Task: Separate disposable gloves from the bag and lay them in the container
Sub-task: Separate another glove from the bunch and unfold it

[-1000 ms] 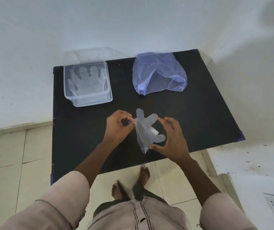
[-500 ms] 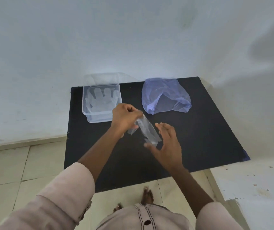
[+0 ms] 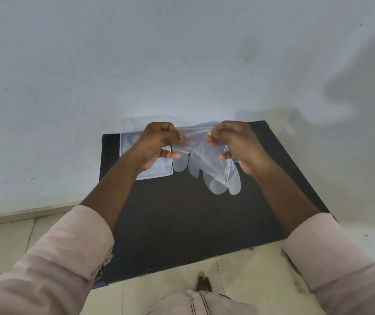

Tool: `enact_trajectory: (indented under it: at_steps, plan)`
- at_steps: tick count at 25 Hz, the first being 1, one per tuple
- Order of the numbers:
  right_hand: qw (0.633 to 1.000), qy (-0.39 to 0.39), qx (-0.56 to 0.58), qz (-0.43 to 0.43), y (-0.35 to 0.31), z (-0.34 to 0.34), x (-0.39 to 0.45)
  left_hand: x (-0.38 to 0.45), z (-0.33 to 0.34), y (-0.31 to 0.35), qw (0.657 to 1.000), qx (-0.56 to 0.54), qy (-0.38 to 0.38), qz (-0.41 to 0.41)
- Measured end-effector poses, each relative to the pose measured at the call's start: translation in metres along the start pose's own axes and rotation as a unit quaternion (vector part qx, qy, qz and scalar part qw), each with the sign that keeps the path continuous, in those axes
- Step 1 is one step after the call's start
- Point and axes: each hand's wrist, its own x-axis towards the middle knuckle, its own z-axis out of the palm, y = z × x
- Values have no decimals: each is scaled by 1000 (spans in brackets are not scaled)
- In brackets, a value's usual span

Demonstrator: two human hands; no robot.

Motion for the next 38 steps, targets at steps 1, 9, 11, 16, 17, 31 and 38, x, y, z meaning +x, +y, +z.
enact_trajectory:
  at_steps: [1,9,11,16,17,31,38]
  plan:
    - [1000,-10,9,-1,-8,2,0,-1,-2,4,1000,-9,-15,6]
    - [999,9,-2,37,-42,4,3,2,14,36,995,79,23,57]
    - [998,58,14,20,-34,-2,2,5,17,45,992,105,31,56]
    - [942,318,-55,-91,34,18,-54,18,24,66,989,101,92,59]
    - [949,308,-31,-51,49,26,-64,20,25,69,989,100,95,59]
    - [900,230,324,179,66,26,-25,33,35,77,985,116,116,42]
    - [911,229,271,211,89,16,-34,36,35,85,987,106,110,46]
